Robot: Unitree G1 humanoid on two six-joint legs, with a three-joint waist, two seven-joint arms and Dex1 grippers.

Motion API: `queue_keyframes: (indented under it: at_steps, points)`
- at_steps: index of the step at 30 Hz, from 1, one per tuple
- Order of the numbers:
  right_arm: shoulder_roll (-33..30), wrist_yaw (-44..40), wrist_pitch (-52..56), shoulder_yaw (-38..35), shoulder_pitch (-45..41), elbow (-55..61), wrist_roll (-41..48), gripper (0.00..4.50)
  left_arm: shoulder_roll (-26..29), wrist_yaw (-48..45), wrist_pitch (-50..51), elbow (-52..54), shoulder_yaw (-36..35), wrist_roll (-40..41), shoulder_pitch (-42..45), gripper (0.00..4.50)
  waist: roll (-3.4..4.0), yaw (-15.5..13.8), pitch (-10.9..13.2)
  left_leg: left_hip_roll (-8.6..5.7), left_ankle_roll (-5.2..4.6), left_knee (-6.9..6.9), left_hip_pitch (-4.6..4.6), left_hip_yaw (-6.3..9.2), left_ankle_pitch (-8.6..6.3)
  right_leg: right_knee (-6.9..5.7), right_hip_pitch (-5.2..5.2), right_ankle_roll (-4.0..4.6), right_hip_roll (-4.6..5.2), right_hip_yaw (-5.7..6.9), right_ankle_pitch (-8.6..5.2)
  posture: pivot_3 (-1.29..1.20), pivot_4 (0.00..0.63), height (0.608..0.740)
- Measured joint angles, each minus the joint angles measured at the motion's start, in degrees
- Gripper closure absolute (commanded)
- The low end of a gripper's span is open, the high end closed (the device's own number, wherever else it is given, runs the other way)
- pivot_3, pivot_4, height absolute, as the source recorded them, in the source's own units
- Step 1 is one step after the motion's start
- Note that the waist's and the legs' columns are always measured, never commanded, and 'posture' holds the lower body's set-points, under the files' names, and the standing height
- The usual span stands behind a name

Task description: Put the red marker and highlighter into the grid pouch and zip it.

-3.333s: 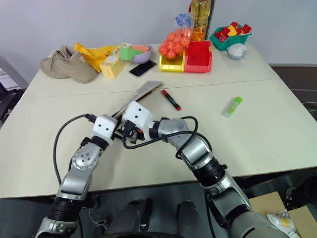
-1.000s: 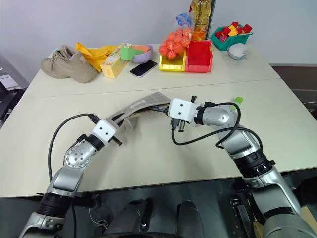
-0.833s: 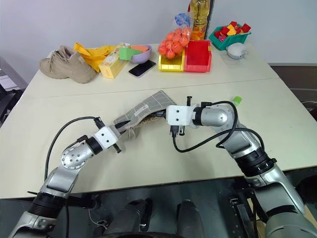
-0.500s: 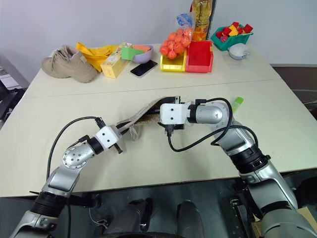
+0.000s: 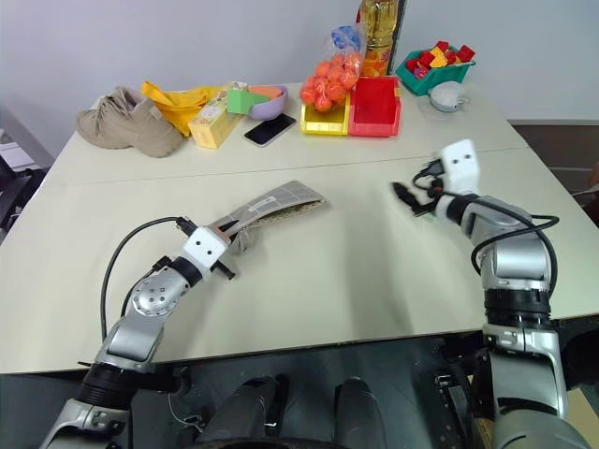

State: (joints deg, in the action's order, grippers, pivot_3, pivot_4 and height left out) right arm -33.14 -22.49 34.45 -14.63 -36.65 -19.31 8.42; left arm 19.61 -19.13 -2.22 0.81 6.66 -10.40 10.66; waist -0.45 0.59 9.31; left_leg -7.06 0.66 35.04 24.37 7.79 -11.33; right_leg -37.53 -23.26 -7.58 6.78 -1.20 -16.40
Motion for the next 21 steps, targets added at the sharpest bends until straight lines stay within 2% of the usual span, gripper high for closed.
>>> queue_keyframes:
  at_steps: [5, 9, 12, 17, 18, 21]
  points:
    - [4.43, 10.47, 0.66, -1.29, -3.94, -8.69, -0.89, 0.01, -1.22, 0.13, 0.62, -0.21, 1.63, -0.35, 1.4, 4.5, 0.01, 0.19, 0.0, 0.01, -0.01, 0.0, 0.0, -0.03, 0.0, 0.0, 0.01, 0.0, -0.01, -0.03, 0.0, 0.0, 0.15, 0.74]
    - [6.64, 15.35, 3.73, -3.46, -5.99, -12.38, 0.33, 0.01, -1.23, 0.2, 0.63, -0.21, 1.67, -0.35, 1.45, 4.5, 0.01, 0.07, 0.0, 0.0, -0.01, 0.02, 0.01, -0.03, 0.0, 0.0, 0.01, 0.0, -0.01, -0.03, 0.0, 0.0, 0.15, 0.74]
    - [7.38, 17.92, 5.62, -4.02, -6.65, -12.68, 1.18, 0.84, -1.23, 0.42, 0.63, -0.21, 1.67, -0.35, 1.45, 4.5, 0.01, 0.08, 0.0, 0.0, -0.02, 0.02, 0.01, -0.03, 0.0, 0.0, 0.01, 0.0, -0.01, -0.03, 0.0, 0.0, 0.15, 0.74]
    - [7.37, 19.39, 6.55, -4.62, -6.92, -12.7, 1.68, 3.51, -1.09, 0.62, 0.63, -0.21, 1.61, -0.35, 1.38, 4.5, 0.01, 0.18, 0.0, 0.01, -0.02, 0.02, 0.01, -0.03, 0.0, -0.01, 0.01, 0.0, -0.02, -0.03, 0.0, 0.0, 0.15, 0.74]
    - [7.37, 19.34, 6.55, -4.61, -6.92, -12.69, 1.79, 3.64, -1.08, 0.62, 0.63, -0.21, 1.61, -0.35, 1.38, 4.5, 0.01, 0.19, 0.0, 0.01, -0.02, 0.02, 0.0, -0.03, 0.0, -0.01, 0.01, 0.0, -0.02, -0.03, 0.0, 0.0, 0.15, 0.74]
    - [7.28, 16.56, 6.27, -3.17, -6.46, -11.5, 1.87, 3.62, -1.05, 0.62, 0.62, -0.22, 1.59, -0.35, 1.4, 4.5, 0.02, 0.22, 0.0, 0.01, -0.02, 0.02, 0.0, -0.03, 0.0, -0.01, 0.01, 0.0, -0.02, -0.03, 0.0, 0.0, 0.15, 0.74]
